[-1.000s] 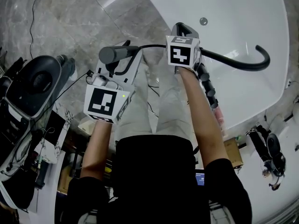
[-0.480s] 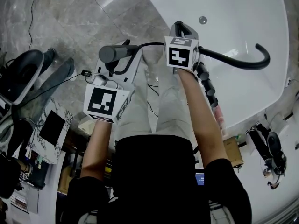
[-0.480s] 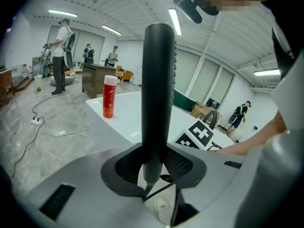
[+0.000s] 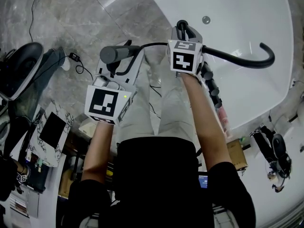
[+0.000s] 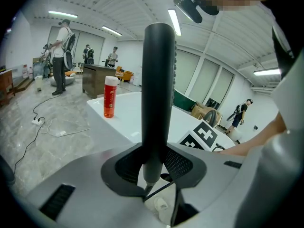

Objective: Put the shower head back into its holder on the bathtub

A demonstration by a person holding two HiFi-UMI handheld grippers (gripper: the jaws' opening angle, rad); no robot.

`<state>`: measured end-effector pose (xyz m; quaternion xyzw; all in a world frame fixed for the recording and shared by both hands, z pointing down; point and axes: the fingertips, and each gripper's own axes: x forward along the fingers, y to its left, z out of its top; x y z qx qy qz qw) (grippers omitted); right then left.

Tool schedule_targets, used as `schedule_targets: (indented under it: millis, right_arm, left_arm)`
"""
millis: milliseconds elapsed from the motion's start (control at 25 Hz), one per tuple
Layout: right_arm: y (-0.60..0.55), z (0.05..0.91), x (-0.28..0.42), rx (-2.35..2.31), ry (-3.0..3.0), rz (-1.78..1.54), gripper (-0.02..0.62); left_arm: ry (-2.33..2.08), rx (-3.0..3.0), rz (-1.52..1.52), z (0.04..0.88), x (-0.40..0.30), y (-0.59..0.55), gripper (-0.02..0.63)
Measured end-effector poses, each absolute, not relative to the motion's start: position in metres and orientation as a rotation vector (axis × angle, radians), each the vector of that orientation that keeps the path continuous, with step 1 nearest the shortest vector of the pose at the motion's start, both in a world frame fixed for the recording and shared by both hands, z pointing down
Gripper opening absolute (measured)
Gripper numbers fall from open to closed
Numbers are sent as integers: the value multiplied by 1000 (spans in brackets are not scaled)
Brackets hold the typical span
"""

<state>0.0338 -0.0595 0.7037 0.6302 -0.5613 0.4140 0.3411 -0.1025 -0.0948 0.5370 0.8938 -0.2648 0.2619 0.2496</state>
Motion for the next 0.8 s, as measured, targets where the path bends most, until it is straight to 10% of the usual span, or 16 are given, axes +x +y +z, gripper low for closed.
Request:
schedule_targets:
  millis: [800]
  right_arm:
    - [-6,713,35,1630,-1354,1128,126]
  left_arm:
    - [-686,2443,726,546,-101,-72,144]
